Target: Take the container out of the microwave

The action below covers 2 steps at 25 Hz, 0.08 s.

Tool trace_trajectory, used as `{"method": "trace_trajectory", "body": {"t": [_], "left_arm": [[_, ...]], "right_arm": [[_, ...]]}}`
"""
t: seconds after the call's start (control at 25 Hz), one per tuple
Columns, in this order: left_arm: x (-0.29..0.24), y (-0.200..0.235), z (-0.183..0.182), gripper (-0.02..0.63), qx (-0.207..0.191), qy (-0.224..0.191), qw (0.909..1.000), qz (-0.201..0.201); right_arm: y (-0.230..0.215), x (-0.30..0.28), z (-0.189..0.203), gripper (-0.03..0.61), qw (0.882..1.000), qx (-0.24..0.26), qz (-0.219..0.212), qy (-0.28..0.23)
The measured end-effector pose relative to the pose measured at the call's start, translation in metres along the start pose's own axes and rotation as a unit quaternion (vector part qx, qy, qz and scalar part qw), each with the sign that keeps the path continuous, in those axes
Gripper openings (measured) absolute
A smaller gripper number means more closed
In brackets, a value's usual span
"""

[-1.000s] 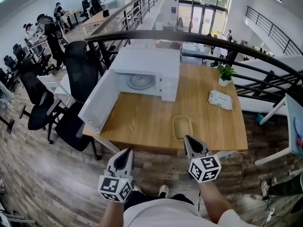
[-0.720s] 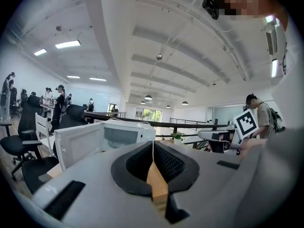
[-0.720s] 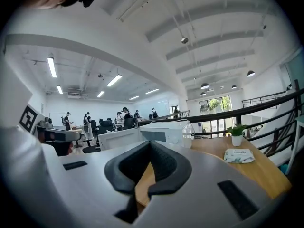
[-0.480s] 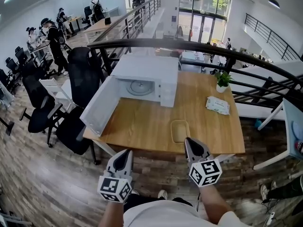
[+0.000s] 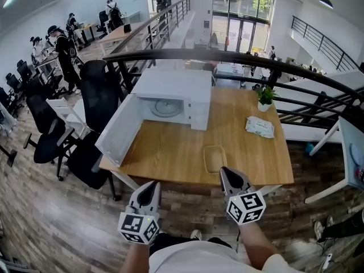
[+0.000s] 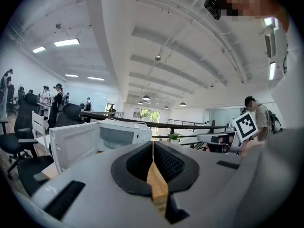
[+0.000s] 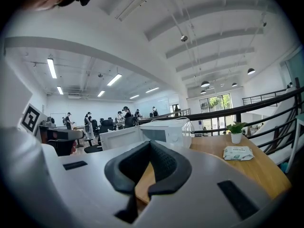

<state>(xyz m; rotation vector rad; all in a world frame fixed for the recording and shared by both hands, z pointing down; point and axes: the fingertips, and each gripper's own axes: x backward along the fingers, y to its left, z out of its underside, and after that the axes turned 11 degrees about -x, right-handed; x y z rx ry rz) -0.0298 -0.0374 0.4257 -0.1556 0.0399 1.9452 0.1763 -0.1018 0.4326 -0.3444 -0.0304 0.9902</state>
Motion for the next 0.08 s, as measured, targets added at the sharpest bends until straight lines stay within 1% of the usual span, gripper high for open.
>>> {"method": "trace_trajectory", "body": {"t": [0.08], "left_arm": [[-0.0016,-0.0009,0.0008,0.035,0.005,-0.001,1.0000,0.001]], "right_arm": [[-0.0015,-0.0005,0.0009,0.021,1.000,0.000,-0.002,0.001]]}}
